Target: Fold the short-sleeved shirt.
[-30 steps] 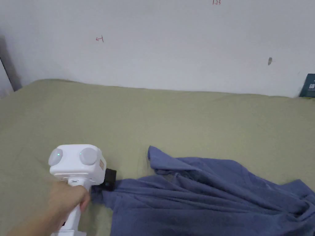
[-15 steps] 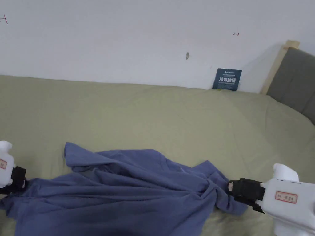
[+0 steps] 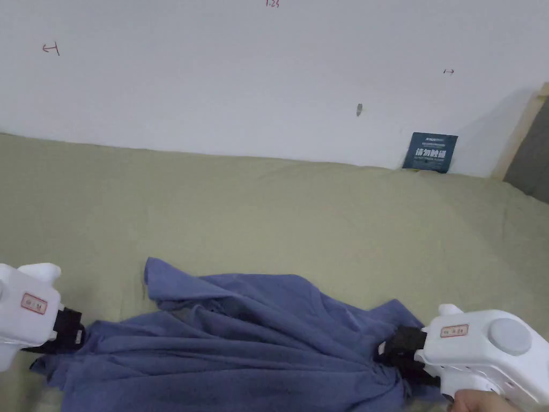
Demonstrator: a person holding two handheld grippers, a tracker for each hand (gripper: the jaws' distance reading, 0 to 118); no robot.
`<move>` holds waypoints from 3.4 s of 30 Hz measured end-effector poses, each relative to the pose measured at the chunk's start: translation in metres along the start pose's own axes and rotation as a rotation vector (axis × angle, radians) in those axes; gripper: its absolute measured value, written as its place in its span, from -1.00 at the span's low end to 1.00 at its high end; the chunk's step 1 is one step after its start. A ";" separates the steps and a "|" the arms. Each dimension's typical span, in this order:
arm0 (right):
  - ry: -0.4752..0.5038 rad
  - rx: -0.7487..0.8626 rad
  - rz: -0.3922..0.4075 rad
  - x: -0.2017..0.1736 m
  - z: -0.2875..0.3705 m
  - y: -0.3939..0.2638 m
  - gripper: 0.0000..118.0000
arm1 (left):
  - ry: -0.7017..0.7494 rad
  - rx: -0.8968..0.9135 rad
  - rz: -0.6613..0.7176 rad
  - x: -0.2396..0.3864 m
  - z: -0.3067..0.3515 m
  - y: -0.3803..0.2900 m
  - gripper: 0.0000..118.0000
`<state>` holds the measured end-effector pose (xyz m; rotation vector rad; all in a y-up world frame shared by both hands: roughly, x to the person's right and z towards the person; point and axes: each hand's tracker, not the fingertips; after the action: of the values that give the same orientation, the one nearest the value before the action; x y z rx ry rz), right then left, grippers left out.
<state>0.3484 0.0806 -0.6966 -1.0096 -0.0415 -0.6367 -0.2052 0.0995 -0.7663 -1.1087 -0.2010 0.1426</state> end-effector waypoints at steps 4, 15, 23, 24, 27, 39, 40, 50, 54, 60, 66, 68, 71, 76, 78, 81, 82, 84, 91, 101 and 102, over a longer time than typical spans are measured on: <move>0.004 0.048 0.054 -0.008 0.009 -0.006 -0.87 | -0.029 0.007 0.007 -0.007 -0.001 0.002 -1.00; 0.253 0.342 0.189 -0.073 0.112 0.003 -0.88 | -0.150 0.293 0.055 -0.004 0.096 0.030 -1.00; 0.275 0.542 0.377 -0.151 0.161 0.041 -0.87 | -0.143 0.554 0.020 0.000 0.209 0.085 -1.00; 0.277 0.552 0.408 -0.161 0.165 0.048 -0.87 | -0.127 0.583 0.015 0.001 0.222 0.093 -1.00; 0.267 0.605 0.453 -0.183 0.175 0.071 -0.87 | -0.097 0.627 0.003 0.000 0.256 0.115 -1.00; 0.263 0.740 0.461 -0.231 0.185 0.152 -0.87 | -0.027 0.785 0.053 -0.022 0.297 0.174 -1.00; 0.262 0.745 0.449 -0.231 0.182 0.155 -0.87 | -0.023 0.787 0.057 -0.025 0.296 0.177 -1.00; 0.253 0.696 0.406 -0.211 0.143 0.157 -0.87 | -0.036 0.733 0.114 -0.048 0.249 0.157 -1.00; 0.244 0.652 0.412 -0.192 0.133 0.137 -0.87 | -0.078 0.691 0.144 -0.064 0.228 0.144 -1.00; 0.230 0.582 0.441 -0.156 0.127 0.102 -0.87 | -0.080 0.615 0.105 -0.058 0.209 0.086 -1.00; 0.221 0.487 0.420 -0.112 0.111 0.047 -0.87 | -0.130 0.518 0.156 -0.077 0.172 0.026 -1.00; 0.215 0.448 0.415 -0.097 0.106 0.024 -0.87 | -0.130 0.462 0.173 -0.085 0.156 -0.001 -1.00; 0.195 0.377 0.414 -0.079 0.100 -0.007 -0.87 | -0.140 0.400 0.216 -0.093 0.140 -0.044 -1.00; 0.143 0.264 0.423 -0.050 0.099 -0.055 -0.87 | -0.143 0.334 0.260 -0.104 0.132 -0.118 -1.00; 0.139 0.240 0.421 -0.039 0.098 -0.070 -0.87 | -0.136 0.288 0.283 -0.108 0.129 -0.142 -1.00; 0.102 0.206 0.416 -0.028 0.092 -0.087 -0.87 | -0.127 0.252 0.360 -0.115 0.124 -0.171 -1.00; 0.107 0.196 0.404 -0.018 0.088 -0.087 -0.87 | -0.145 0.245 0.387 -0.117 0.123 -0.181 -1.00; 0.097 0.183 0.388 -0.014 0.084 -0.091 -0.87 | -0.143 0.227 0.398 -0.115 0.121 -0.192 -1.00; 0.071 0.139 0.246 -0.002 0.084 -0.092 -0.17 | -0.155 0.193 0.444 -0.101 0.135 -0.213 -0.93; -0.071 0.526 0.542 -0.079 0.199 -0.135 -0.21 | 0.150 0.647 0.117 -0.006 0.255 -0.193 0.62; -0.084 0.558 0.579 -0.092 0.201 -0.151 -0.35 | 0.198 0.642 0.077 0.013 0.256 -0.195 0.32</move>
<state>0.2464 0.2292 -0.4989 -0.4648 0.0015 -0.0361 -0.2493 0.2401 -0.4801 -0.4852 0.0668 0.1506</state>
